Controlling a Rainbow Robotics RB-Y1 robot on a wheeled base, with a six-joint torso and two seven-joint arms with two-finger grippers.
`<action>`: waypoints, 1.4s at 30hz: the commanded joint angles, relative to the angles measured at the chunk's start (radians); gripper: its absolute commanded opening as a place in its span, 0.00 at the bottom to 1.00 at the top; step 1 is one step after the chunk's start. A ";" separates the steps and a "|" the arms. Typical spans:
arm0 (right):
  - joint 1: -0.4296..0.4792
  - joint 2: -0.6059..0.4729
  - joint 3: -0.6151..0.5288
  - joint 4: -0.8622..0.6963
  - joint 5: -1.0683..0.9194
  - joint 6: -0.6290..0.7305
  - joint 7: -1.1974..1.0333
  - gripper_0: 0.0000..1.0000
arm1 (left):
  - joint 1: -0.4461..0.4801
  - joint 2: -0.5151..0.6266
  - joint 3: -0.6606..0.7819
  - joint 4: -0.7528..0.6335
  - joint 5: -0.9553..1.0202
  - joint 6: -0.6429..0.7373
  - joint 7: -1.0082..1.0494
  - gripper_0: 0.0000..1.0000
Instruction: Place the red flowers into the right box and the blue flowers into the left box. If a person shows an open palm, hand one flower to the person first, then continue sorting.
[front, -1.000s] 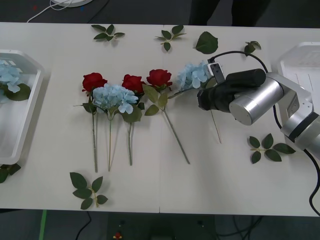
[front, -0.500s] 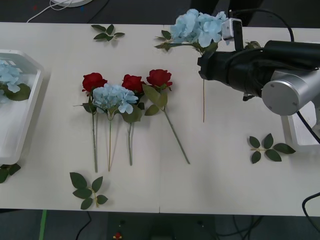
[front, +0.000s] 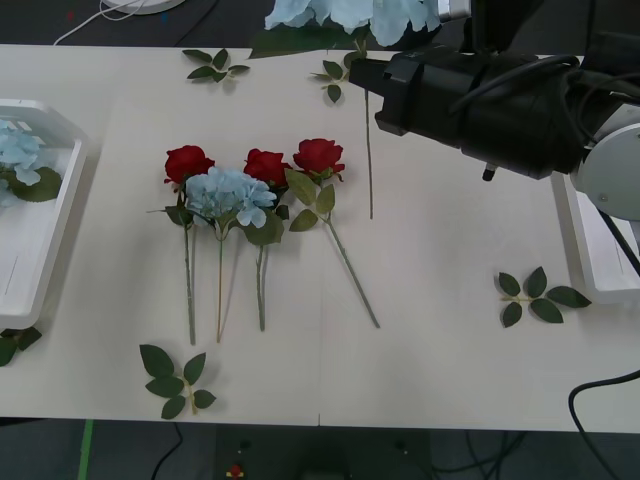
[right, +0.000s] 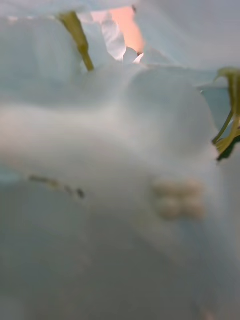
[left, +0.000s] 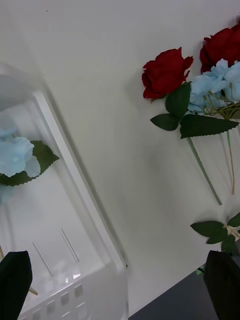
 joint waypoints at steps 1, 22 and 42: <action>0.005 0.044 -0.038 -0.042 -0.167 -0.003 0.130 0.00 | -0.037 -0.015 0.018 -0.136 -0.052 0.057 0.176 1.00; -0.083 0.125 0.021 0.031 -0.453 0.013 0.457 0.00 | 0.022 -0.383 0.054 -0.469 0.370 -0.082 0.354 1.00; -0.136 0.163 0.077 0.114 -0.509 -0.047 0.477 0.00 | 0.088 -0.587 -0.069 -0.426 0.741 -0.135 0.157 1.00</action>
